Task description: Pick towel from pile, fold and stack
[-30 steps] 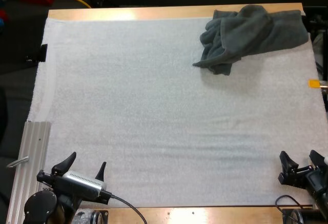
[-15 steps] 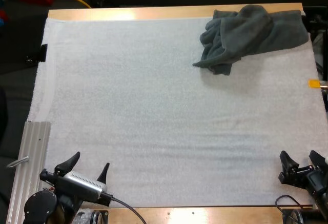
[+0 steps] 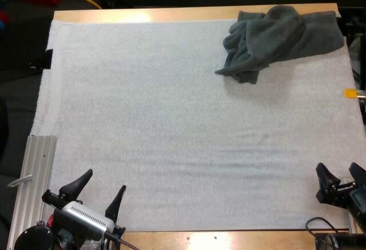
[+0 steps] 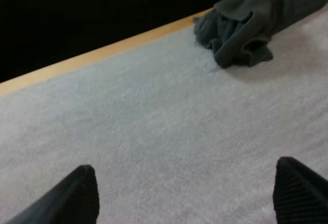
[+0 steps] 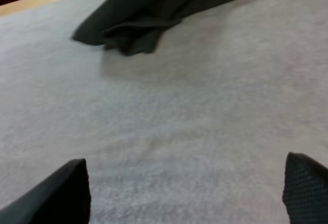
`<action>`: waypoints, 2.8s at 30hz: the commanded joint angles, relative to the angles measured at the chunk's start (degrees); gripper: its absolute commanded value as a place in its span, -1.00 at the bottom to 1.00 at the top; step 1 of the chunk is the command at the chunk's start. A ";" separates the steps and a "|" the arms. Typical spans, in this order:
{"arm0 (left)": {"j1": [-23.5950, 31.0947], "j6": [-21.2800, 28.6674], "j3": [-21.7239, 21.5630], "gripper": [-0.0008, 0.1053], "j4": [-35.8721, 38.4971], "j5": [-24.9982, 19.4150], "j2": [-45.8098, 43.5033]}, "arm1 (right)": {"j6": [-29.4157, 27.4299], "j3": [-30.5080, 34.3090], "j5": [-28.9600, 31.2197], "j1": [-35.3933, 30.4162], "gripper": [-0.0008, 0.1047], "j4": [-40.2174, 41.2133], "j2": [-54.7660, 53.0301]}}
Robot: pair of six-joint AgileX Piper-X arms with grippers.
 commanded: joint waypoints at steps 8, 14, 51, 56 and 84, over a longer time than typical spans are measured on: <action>-0.06 -3.35 -2.98 0.30 -3.29 4.99 -5.75 | 0.33 -5.56 -5.32 -0.15 0.44 -5.34 6.63; -0.06 -4.76 -2.96 0.30 -5.19 6.02 -5.75 | 0.67 -9.84 -7.23 -0.15 0.44 -6.30 12.75; -0.06 -4.76 -2.96 0.30 -5.70 6.02 -5.75 | 20.48 -33.51 -2.77 13.95 0.42 -12.83 57.74; -0.06 -4.76 -2.96 0.30 -5.70 6.02 -5.75 | 22.57 -35.74 0.61 16.83 0.42 -13.08 61.70; -0.06 -4.76 -2.96 0.30 -5.70 6.02 -5.75 | 27.90 -39.97 1.99 18.03 0.42 -22.53 80.05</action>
